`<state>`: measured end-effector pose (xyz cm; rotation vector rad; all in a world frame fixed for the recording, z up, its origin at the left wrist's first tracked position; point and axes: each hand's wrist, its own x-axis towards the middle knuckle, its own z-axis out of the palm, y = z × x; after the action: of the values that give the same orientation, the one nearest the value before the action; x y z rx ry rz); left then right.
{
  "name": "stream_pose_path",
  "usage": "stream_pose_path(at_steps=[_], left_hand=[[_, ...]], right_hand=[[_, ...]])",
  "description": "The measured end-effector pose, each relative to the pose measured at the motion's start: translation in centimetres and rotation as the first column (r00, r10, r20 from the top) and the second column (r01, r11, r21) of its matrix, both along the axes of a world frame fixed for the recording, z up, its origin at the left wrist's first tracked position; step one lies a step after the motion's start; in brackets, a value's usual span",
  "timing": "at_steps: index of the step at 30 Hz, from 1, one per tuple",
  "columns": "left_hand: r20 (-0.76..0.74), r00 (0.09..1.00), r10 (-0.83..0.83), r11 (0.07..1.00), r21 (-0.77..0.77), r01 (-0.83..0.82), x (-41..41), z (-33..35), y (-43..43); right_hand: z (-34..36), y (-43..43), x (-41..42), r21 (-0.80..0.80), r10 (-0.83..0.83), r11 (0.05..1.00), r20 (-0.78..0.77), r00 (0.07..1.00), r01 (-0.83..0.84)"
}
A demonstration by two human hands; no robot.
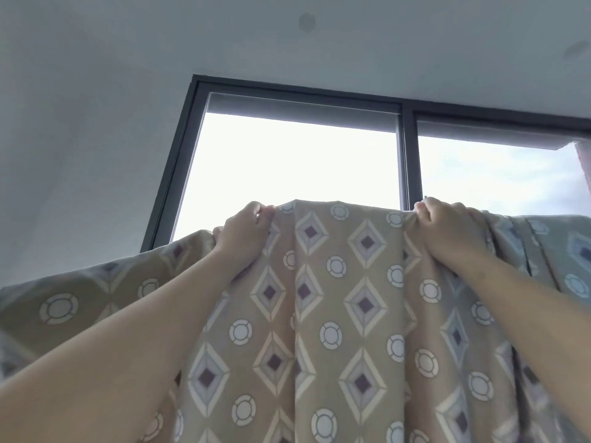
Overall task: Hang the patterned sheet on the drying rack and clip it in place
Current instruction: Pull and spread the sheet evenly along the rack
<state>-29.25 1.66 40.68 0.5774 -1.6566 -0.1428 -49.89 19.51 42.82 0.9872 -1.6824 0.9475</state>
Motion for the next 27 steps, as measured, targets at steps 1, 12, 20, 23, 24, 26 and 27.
stream_pose_path(at_steps=[1, 12, 20, 23, 24, 26, 27], left_hand=[[-0.006, 0.998, 0.061, 0.998, -0.015, -0.061, -0.2, 0.3, 0.4], [0.024, 0.968, 0.249, 0.956, -0.167, -0.242, -0.1, 1.7, 1.0], [0.060, 0.967, 0.246, 0.963, 0.096, -0.251, 2.0, 0.5, 0.0], [0.082, 0.923, 0.375, 0.925, 0.021, -0.378, 1.6, 1.3, 1.6], [0.052, 0.920, 0.388, 0.921, -0.066, -0.384, 1.1, 1.7, 2.6], [0.073, 0.946, 0.317, 0.922, -0.260, -0.288, -0.5, 2.4, 4.9], [0.149, 0.950, 0.273, 0.925, -0.313, -0.217, -1.5, 2.6, 6.0]], right_hand=[[0.1, -0.6, 0.6, 0.005, -0.011, 1.000, -0.019, 1.000, 0.011], [-1.0, -3.5, 3.6, 0.047, 0.040, 0.998, -0.208, 0.977, -0.030], [-0.8, -3.2, 3.9, 0.095, 0.013, 0.995, -0.179, 0.984, 0.005], [-0.7, -3.2, 4.4, 0.097, 0.005, 0.995, -0.153, 0.988, 0.010], [-0.8, -3.2, 4.5, 0.095, 0.005, 0.995, -0.156, 0.988, 0.010], [-1.0, -3.2, 4.7, 0.095, 0.012, 0.995, -0.180, 0.984, 0.005], [-1.1, -3.0, 4.8, 0.100, 0.017, 0.995, -0.196, 0.980, 0.002]])
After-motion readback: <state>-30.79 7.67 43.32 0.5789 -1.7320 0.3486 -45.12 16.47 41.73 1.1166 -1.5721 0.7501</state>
